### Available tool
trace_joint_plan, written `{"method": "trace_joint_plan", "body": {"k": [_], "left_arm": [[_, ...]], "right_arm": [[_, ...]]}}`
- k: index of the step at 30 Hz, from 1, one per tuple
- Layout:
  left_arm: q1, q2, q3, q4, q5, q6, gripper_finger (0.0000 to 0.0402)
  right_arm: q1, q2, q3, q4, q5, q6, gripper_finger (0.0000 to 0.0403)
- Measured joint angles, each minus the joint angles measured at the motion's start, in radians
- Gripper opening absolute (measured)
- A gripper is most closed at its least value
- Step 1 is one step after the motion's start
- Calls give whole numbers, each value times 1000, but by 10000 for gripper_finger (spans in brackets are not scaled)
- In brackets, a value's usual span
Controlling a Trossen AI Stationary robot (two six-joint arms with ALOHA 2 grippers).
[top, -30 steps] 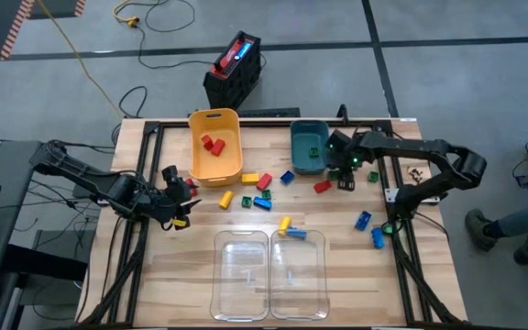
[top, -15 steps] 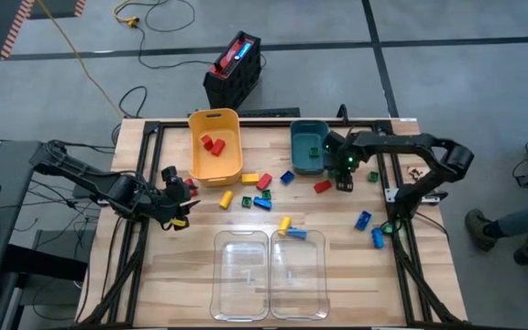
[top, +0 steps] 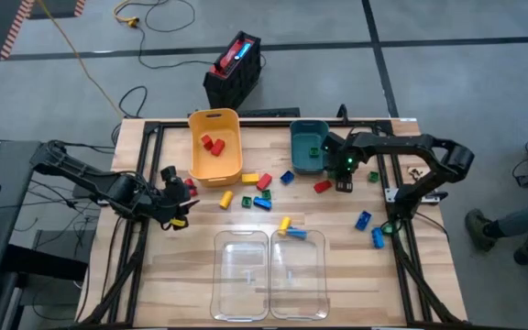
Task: Sort blocks
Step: Put the green game piece into the blue bin
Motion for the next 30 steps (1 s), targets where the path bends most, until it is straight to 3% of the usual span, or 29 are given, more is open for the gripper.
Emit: {"method": "trace_joint_plan", "body": {"k": [10, 13, 21, 26, 30], "left_arm": [[0, 0, 0, 0, 0, 0, 184], [0, 0, 0, 0, 0, -2, 184], [0, 0, 0, 1, 8, -2, 184], [0, 0, 0, 2, 15, 1, 184], [0, 0, 0, 2, 17, 3, 184]], "right_arm": [[5, -16, 21, -66, 2, 27, 112], [12, -50, 71, -136, 55, 53, 112], [33, -84, 312, -456, 246, 181, 112], [33, -84, 503, -544, 250, 206, 112], [33, -64, 576, -532, 226, 198, 113]]}}
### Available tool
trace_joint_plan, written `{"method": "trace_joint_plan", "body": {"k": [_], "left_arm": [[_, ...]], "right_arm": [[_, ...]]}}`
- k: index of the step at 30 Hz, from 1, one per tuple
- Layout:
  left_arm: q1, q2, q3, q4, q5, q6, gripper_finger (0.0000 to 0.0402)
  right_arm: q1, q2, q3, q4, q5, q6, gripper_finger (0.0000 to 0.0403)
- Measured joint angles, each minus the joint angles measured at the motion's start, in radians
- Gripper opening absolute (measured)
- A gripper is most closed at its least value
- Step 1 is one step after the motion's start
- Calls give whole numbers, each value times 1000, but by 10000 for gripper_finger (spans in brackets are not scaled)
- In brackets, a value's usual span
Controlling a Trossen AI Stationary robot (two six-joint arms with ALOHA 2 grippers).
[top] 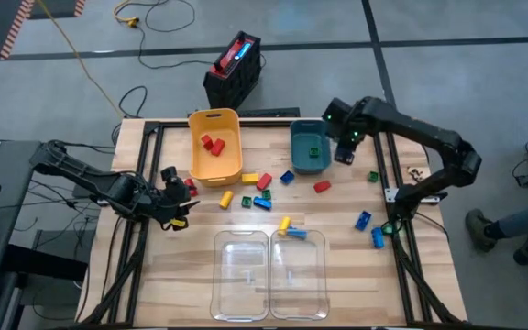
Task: Sort blocks
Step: Put the green game piece into the blue bin
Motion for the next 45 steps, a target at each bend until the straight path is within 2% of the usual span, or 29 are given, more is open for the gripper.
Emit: {"method": "trace_joint_plan", "body": {"k": [5, 11, 15, 25, 37, 40, 45], "left_arm": [[0, 0, 0, 2, 0, 8, 184], [0, 0, 0, 2, 0, -4, 184], [0, 0, 0, 2, 0, -4, 184], [0, 0, 0, -2, 0, -11, 184], [0, 0, 0, -4, 8, -2, 184], [0, 0, 0, -4, 8, -2, 184], [0, 0, 0, -4, 8, -2, 184]], "right_arm": [[14, 77, -2, 146, -102, -38, 113], [34, 206, -1, 281, -143, -78, 113], [8, 313, 0, 358, -147, -103, 113], [-10, 480, 124, 370, -183, -146, 113], [-22, 482, 147, 338, -189, -147, 115], [-8, 483, 146, 333, -189, -159, 136], [2, 483, 146, 342, -190, -159, 211]]}}
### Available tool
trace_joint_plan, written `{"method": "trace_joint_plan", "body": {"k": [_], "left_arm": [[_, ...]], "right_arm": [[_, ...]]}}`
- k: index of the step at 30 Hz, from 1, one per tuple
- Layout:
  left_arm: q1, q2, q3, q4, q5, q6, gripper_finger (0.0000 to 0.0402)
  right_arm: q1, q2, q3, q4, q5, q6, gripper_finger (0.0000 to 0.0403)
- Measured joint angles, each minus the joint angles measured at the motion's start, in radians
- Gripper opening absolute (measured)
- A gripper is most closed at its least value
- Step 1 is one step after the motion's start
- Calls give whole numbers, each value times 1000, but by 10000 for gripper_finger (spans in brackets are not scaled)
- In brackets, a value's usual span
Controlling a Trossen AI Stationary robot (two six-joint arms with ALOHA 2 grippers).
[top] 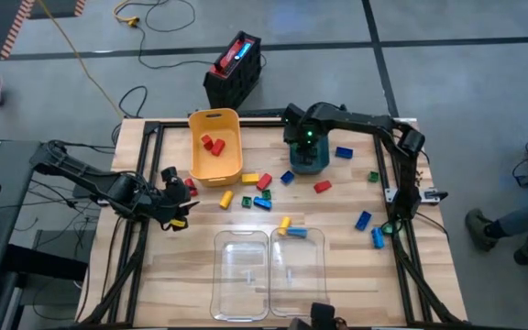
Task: Sort blocks
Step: Put the green game piece into the blue bin, then put the blue game piece into the right transparent bin
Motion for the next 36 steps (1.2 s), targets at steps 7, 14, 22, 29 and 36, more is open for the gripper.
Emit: {"method": "trace_joint_plan", "body": {"k": [7, 14, 22, 29, 36], "left_arm": [[0, 0, 0, -1, 6, 2, 184], [0, 0, 0, -3, 30, -5, 184], [0, 0, 0, 7, 29, -18, 184], [0, 1, 0, 11, 27, -37, 184], [-6, 1, 0, 10, 26, -76, 184]], "right_arm": [[-1, -36, 17, -63, 5, 24, 253], [-9, -256, -27, -76, 12, 99, 254], [-95, -550, -378, 121, 18, 190, 255], [-171, -614, -558, 165, 45, 227, 255], [-244, -591, -602, 194, 48, 202, 255]]}}
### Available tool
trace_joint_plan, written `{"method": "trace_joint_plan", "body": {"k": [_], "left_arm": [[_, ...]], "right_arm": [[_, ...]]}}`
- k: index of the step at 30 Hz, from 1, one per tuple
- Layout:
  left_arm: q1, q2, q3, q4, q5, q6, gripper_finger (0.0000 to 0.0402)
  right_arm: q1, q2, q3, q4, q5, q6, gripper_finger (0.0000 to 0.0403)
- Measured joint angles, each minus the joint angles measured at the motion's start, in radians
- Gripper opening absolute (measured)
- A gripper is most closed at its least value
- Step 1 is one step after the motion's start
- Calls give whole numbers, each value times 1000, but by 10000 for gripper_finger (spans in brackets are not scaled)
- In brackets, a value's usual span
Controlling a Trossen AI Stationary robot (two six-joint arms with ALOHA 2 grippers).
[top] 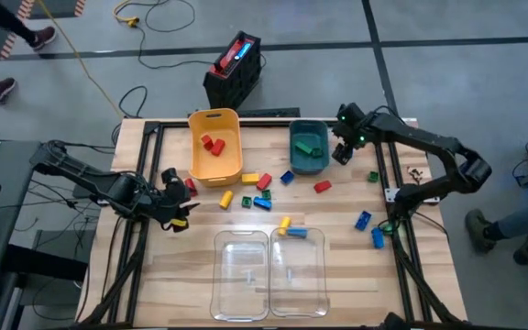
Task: Sort blocks
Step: Put the blue game piece into the right transparent bin
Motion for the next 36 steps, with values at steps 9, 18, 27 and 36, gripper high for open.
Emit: {"method": "trace_joint_plan", "body": {"k": [9, 18, 27, 36], "left_arm": [[-43, 0, -45, 48, -74, -30, 184], [-46, 0, -89, 131, -89, -9, 184], [-80, 0, -89, 131, -88, -39, 184], [-80, 0, -89, 130, -84, -43, 184]], "right_arm": [[-38, 0, -46, 5, 0, -31, 255], [-39, 102, -46, 15, 0, -88, 255], [-42, 169, -4, -8, 28, -161, 256], [-48, 179, 23, -20, 80, -307, 256]]}}
